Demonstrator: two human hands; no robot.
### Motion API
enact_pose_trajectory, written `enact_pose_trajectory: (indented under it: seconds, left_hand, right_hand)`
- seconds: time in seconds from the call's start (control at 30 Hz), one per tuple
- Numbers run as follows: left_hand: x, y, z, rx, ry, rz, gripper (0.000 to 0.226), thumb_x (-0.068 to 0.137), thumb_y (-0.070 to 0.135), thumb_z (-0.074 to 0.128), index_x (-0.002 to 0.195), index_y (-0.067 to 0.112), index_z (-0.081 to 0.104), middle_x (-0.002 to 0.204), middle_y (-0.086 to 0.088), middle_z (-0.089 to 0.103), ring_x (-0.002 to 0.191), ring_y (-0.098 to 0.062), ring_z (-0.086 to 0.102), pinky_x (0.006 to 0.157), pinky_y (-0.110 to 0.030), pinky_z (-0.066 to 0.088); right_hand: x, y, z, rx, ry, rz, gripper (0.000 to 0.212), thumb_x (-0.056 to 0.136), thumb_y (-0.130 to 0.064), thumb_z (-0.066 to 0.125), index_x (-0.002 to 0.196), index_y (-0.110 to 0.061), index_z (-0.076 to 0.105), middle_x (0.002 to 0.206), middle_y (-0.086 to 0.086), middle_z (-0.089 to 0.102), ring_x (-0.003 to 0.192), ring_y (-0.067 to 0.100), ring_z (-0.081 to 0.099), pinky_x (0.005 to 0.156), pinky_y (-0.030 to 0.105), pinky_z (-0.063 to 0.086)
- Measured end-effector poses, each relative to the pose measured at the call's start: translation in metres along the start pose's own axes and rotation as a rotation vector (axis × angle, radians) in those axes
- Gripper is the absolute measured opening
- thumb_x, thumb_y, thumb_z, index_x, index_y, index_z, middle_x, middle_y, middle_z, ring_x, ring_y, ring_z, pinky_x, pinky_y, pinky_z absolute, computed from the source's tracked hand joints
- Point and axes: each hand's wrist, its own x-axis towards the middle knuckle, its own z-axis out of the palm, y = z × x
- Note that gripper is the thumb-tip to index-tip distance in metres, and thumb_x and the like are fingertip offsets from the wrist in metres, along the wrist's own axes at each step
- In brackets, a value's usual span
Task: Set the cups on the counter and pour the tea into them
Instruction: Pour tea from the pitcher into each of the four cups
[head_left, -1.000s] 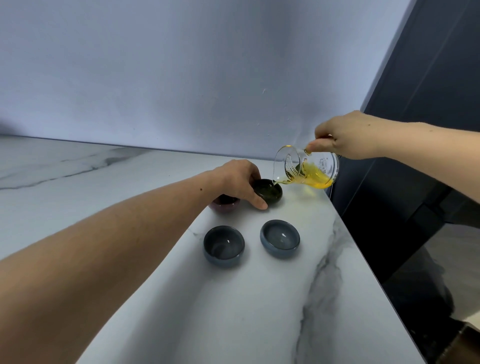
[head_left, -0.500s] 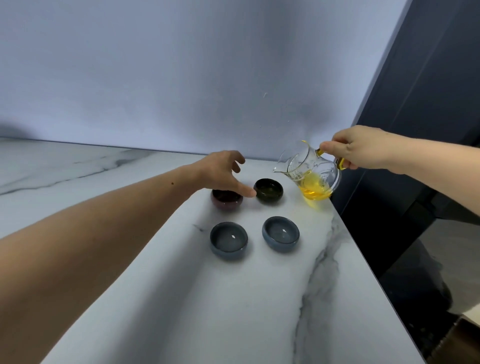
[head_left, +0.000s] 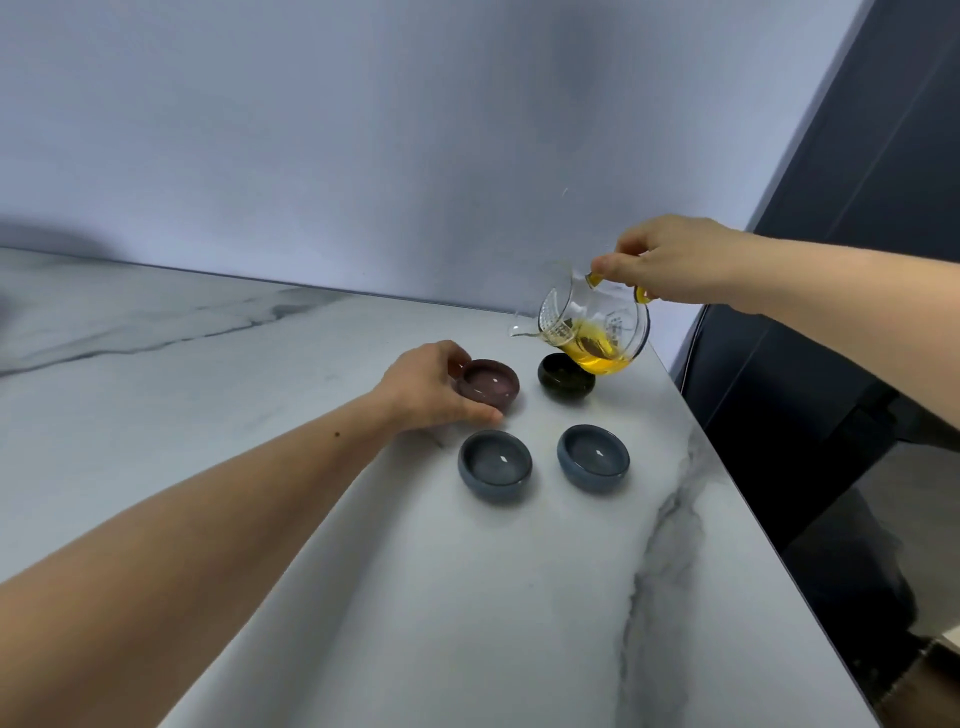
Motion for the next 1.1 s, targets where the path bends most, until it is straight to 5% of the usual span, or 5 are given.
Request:
enact_pose_trajectory:
  seconds: [0.5, 0.83, 1.1]
  left_hand:
    - [-0.003, -0.009, -0.001, -0.062, 0.020, 0.024, 0.070, 0.053, 0.049, 0.088, 0.111, 0.021, 0.063, 0.104, 0.006, 0.067, 0.097, -0.012, 0.060, 0.079, -0.021, 0.045]
    - [-0.003, -0.008, 0.000, -0.053, 0.025, 0.021, 0.066, 0.056, 0.048, 0.087, 0.110, 0.021, 0.061, 0.105, 0.004, 0.065, 0.099, -0.015, 0.060, 0.085, -0.030, 0.050]
    - [-0.002, -0.008, 0.000, -0.048, 0.013, 0.020, 0.067, 0.055, 0.049, 0.087, 0.110, 0.022, 0.061, 0.104, 0.006, 0.065, 0.098, -0.015, 0.060, 0.085, -0.030, 0.051]
  right_hand:
    - [0.010, -0.038, 0.014, -0.274, -0.032, -0.162, 0.034, 0.092, -0.051, 0.047, 0.086, -0.019, 0.056, 0.078, 0.001, 0.055, 0.086, 0.025, 0.049, 0.071, 0.031, 0.036]
    - [0.014, -0.044, 0.012, -0.361, -0.023, -0.202, 0.033, 0.091, -0.050, 0.051, 0.088, -0.018, 0.058, 0.087, 0.005, 0.060, 0.086, 0.025, 0.053, 0.071, 0.033, 0.041]
    - [0.016, -0.046, 0.006, -0.393, -0.002, -0.233, 0.031, 0.091, -0.050, 0.051, 0.084, -0.020, 0.055, 0.073, -0.002, 0.053, 0.083, 0.025, 0.053, 0.070, 0.034, 0.041]
